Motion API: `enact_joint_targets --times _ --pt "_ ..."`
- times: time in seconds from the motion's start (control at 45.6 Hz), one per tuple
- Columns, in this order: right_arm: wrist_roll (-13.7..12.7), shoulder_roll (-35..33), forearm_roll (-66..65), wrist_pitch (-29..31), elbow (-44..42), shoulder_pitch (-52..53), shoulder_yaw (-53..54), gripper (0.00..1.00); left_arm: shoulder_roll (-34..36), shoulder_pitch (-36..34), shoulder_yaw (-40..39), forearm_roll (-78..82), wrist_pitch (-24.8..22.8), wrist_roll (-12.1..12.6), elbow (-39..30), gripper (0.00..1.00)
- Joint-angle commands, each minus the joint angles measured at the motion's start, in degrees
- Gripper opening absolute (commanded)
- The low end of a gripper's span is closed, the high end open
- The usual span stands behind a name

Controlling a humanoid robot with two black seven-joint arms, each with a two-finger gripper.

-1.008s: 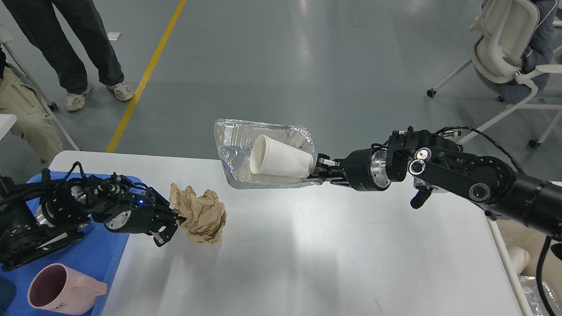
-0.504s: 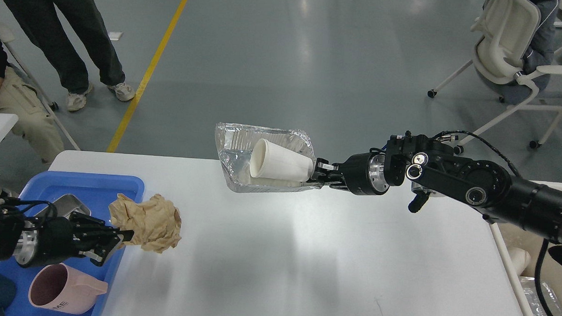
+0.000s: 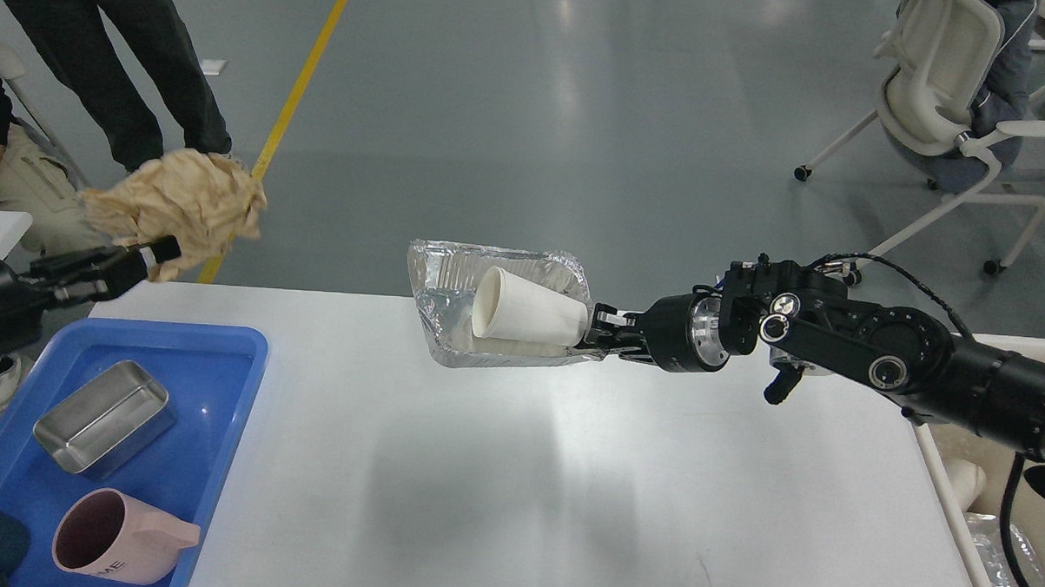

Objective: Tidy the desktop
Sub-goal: 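Lift the paper bag with the left gripper over the foil tray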

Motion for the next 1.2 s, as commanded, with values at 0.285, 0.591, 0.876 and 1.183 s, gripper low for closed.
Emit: enact_joint_targets --times 0.285,0.591,0.876,1.183 --pt "0.0 0.53 -0.09 -0.08 0.08 0.25 0.08 0.0 -1.09 -10.87 -12.14 -0.54 -10.94 1.37 1.06 0.05" --pt "0.0 1.06 -0.09 -0.08 0.25 1.13 0.17 0.0 -10.4 -27.22 -5.29 19.68 -26.06 1.55 1.15 0.06" --pt "0.0 1.06 -0.09 -0.08 0.34 1.13 0.26 0.0 -20.86 -48.31 16.23 30.41 -31.43 1.55 1.23 0.06" --pt "0.0 0.62 -0.09 -0.08 0.08 1.74 0.34 0.0 -30.27 -61.42 34.27 33.49 -31.69 1.55 1.23 0.06"
